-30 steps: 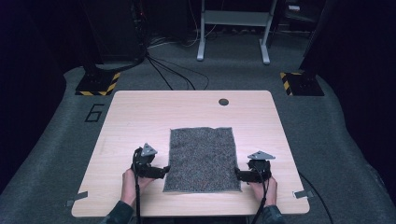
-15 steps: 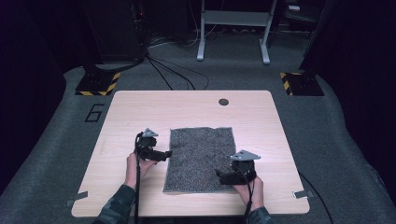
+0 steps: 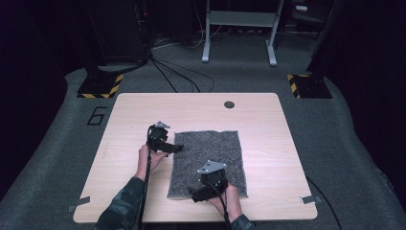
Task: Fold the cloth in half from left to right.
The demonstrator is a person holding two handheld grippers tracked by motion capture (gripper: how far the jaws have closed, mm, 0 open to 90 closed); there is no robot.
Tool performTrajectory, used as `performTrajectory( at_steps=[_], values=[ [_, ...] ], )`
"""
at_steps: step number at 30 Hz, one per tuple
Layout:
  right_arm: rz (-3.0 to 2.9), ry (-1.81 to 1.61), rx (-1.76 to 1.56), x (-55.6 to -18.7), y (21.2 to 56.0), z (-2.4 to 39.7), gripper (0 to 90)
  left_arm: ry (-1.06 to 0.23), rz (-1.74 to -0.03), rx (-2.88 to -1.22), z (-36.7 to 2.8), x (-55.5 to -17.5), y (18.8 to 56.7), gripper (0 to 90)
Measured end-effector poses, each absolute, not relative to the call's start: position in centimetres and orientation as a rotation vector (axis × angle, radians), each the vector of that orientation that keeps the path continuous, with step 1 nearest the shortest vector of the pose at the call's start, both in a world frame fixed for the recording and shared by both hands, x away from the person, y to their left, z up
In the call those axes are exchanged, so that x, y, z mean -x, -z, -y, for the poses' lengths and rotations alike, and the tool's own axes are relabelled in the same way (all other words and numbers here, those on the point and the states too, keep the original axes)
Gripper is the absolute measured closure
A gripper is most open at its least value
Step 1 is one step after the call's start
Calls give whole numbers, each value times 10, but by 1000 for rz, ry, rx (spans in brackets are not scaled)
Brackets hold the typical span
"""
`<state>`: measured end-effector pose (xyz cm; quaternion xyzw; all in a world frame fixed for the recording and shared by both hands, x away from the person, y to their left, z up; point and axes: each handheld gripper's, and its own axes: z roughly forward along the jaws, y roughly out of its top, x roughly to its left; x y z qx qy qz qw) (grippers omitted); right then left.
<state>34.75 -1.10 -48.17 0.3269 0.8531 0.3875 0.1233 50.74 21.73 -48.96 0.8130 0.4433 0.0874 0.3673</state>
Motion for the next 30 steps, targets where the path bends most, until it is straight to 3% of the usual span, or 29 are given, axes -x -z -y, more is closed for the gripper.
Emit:
performTrajectory(
  at_steps=[9, 15, 21, 26, 30],
  values=[
    [-2602, -1117, -848, -342, 488, -46, 156, -198, -1195, -2070, -215, -533, 497, 131],
    [-2661, -1065, -802, -338, 498, -70, 322, -258, -1221, -2072, -217, -542, 501, 172],
    [-2667, -1041, -788, -336, 508, -81, 548, -288, -1223, -2105, -214, -546, 508, 243],
    [-2680, -990, -727, -332, 512, -87, 643, -307, -1221, -2115, -210, -547, 510, 314],
    [-2662, -992, -736, -331, 513, -89, 705, -333, -1203, -2133, -209, -547, 509, 421]
  ],
)
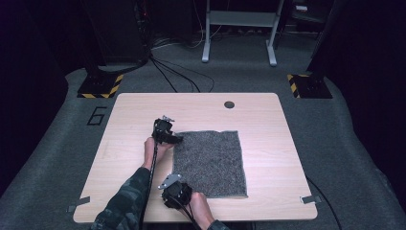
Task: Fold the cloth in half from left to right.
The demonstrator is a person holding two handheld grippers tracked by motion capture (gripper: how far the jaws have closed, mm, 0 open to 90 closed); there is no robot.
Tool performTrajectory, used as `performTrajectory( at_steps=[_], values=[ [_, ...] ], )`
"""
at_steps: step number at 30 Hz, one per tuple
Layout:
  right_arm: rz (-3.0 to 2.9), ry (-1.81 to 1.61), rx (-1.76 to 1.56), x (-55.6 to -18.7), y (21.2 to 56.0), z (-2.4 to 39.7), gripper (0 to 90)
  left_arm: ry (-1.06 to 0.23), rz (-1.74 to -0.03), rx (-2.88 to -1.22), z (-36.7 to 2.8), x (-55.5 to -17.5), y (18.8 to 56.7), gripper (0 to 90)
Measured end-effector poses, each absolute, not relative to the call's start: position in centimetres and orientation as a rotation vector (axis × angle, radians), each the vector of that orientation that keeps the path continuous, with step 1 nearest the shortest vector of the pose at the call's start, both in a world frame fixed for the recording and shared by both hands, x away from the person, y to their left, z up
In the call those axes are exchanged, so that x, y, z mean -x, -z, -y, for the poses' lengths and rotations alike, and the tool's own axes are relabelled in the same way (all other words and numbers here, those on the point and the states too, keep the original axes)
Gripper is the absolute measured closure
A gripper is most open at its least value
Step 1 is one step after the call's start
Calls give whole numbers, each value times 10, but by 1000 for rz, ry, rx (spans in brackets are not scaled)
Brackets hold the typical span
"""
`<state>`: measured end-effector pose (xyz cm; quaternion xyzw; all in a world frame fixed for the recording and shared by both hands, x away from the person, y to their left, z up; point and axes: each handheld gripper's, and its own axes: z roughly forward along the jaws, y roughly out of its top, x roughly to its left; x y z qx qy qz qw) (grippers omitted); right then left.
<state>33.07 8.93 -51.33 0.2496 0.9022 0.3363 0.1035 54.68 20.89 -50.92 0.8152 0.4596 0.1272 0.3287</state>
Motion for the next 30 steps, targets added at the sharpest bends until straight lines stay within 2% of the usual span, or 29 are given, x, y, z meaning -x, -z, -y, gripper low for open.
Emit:
performTrajectory(
  at_steps=[11, 20, 30],
  values=[
    [-2632, -1037, -763, -330, 516, -83, 826, -351, -1176, -2150, -206, -546, 509, 650],
    [-2600, -1038, -766, -326, 517, -85, 863, -376, -1175, -2148, -201, -546, 510, 860],
    [-2602, -1065, -773, -321, 516, -75, 869, -379, -1182, -2139, -201, -546, 508, 882]
  ],
)
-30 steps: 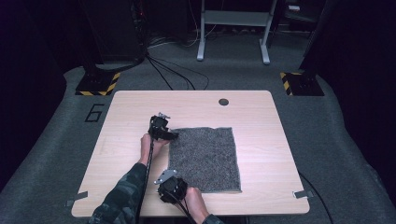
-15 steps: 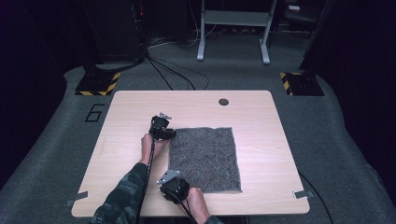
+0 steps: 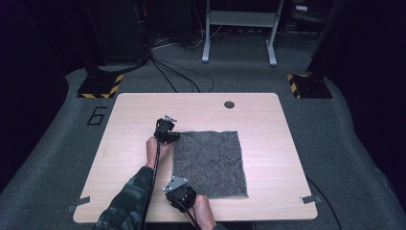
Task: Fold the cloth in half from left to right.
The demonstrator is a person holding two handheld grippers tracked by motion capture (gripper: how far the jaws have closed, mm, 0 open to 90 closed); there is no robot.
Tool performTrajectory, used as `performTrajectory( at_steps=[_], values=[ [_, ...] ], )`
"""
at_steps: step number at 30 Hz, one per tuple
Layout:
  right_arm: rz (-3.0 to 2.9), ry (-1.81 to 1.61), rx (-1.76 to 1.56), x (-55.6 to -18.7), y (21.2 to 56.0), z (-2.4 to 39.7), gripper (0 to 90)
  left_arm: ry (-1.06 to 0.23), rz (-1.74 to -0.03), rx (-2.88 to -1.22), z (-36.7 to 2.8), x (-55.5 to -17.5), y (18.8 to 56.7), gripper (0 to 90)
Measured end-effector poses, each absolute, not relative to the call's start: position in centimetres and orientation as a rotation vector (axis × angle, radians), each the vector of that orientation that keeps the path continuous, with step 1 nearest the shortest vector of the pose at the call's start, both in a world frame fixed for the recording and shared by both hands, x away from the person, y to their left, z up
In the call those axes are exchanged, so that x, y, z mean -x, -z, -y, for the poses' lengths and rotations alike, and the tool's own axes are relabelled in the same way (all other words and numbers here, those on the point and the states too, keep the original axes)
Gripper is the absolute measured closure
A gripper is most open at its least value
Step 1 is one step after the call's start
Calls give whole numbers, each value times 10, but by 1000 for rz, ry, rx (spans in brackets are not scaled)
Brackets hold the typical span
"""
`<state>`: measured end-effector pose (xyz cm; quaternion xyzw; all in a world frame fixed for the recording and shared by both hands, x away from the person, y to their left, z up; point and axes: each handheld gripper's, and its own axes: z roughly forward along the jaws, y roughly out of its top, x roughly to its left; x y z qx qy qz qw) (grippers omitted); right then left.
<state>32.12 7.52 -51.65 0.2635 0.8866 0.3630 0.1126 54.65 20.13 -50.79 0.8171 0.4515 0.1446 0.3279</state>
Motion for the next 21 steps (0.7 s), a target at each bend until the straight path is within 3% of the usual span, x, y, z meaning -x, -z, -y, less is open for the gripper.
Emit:
performTrajectory(
  at_steps=[21],
  values=[
    [-2469, -1298, -807, -311, 471, -52, 873, -451, -1157, -2121, -200, -546, 461, 884]
  ],
)
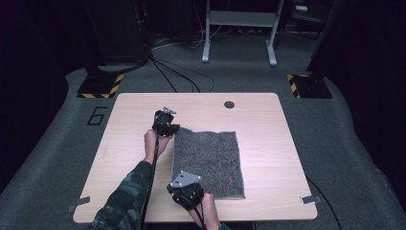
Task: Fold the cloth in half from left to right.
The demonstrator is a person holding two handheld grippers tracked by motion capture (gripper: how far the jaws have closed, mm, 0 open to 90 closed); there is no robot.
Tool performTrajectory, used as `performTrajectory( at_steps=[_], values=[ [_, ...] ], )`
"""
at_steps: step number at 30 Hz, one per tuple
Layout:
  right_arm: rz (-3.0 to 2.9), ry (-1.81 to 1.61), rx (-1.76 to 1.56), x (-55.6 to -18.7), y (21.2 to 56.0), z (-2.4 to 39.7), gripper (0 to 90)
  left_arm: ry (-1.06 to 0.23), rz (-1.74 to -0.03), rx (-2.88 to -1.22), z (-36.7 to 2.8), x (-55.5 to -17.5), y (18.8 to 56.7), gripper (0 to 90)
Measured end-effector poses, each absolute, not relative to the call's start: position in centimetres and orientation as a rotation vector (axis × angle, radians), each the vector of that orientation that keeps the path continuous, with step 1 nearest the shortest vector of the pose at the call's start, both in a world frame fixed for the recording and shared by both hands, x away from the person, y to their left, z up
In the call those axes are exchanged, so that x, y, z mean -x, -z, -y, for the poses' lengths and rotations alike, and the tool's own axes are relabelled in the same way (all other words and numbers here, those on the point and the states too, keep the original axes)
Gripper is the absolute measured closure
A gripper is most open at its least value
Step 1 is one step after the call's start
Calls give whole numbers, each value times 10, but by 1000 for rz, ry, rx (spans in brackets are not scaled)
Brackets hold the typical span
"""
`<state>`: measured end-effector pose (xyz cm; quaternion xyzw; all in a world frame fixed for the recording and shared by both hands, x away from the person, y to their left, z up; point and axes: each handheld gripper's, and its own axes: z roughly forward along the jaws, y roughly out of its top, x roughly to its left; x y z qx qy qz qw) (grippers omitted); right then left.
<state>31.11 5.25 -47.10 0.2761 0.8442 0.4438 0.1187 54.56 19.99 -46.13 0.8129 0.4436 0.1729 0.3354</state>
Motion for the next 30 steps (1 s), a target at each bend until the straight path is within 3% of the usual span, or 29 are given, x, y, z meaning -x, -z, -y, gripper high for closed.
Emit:
performTrajectory(
  at_steps=[13, 30],
  values=[
    [-2383, -1404, -716, -312, 436, -63, 873, -543, -1161, -2096, -221, -543, 420, 884],
    [-2305, -1322, -826, -299, 439, -2, 872, -501, -1038, -2142, -150, -548, 422, 879]
  ],
)
